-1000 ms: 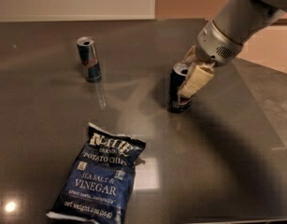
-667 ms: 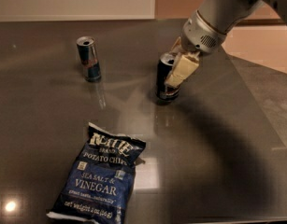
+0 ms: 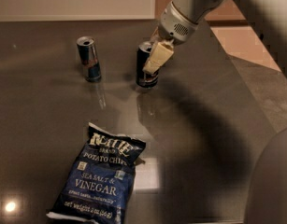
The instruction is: Move pepsi can near redbull can
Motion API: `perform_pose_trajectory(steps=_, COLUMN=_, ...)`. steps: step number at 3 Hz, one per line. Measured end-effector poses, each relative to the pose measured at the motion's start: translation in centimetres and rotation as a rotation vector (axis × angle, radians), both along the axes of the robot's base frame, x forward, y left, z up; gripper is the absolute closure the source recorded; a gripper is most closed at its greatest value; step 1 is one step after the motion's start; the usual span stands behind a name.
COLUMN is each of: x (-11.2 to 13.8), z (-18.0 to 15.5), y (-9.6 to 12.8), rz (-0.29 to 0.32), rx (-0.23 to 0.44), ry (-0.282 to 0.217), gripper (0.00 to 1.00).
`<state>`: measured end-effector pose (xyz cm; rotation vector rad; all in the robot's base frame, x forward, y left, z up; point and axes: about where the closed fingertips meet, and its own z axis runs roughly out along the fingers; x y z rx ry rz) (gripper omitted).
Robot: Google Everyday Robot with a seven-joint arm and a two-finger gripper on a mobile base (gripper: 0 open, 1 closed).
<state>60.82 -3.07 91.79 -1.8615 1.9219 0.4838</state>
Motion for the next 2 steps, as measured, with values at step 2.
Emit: perform_pose_trajectory(steps=2, x=2.5, z=-0.8, y=5.3, rz=-0.025, rx=-0.004, ry=0.018, gripper=1.00)
